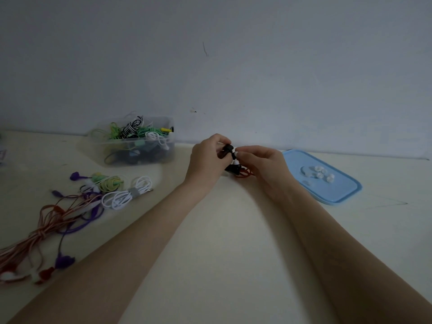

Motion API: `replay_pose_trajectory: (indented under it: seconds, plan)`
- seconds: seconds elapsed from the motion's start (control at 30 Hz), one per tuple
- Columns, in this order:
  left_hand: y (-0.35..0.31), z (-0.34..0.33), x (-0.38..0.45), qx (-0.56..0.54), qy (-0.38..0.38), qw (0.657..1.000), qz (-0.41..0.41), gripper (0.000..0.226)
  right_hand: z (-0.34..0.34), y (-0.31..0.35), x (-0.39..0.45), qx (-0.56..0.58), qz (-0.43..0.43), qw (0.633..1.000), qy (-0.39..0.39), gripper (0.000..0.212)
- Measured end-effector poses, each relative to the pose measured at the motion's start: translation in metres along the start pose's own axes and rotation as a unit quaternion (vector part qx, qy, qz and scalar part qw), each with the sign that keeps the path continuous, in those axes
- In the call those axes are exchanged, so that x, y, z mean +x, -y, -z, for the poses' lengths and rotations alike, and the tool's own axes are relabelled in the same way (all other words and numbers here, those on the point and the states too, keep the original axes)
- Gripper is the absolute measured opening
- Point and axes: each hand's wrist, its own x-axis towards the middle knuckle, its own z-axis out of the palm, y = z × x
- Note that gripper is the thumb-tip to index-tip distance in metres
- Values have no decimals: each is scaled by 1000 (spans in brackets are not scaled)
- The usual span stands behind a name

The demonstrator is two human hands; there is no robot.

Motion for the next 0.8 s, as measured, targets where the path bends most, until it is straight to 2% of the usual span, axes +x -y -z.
replay_pose_trajectory:
  seconds: [0.2,0.53,0.8]
  plan:
    - [-1,-1,-1,46,-11,998,-36,20,-2,0,0,-79,35,996,-31,15]
    - [3,-3,-1,97,0,991,-91,21,0,-1,0,-76,25,996,-36,12]
    - [0,2,-1,8,0,1000,-19,19,0,-3,1,-58,11,998,-26,10]
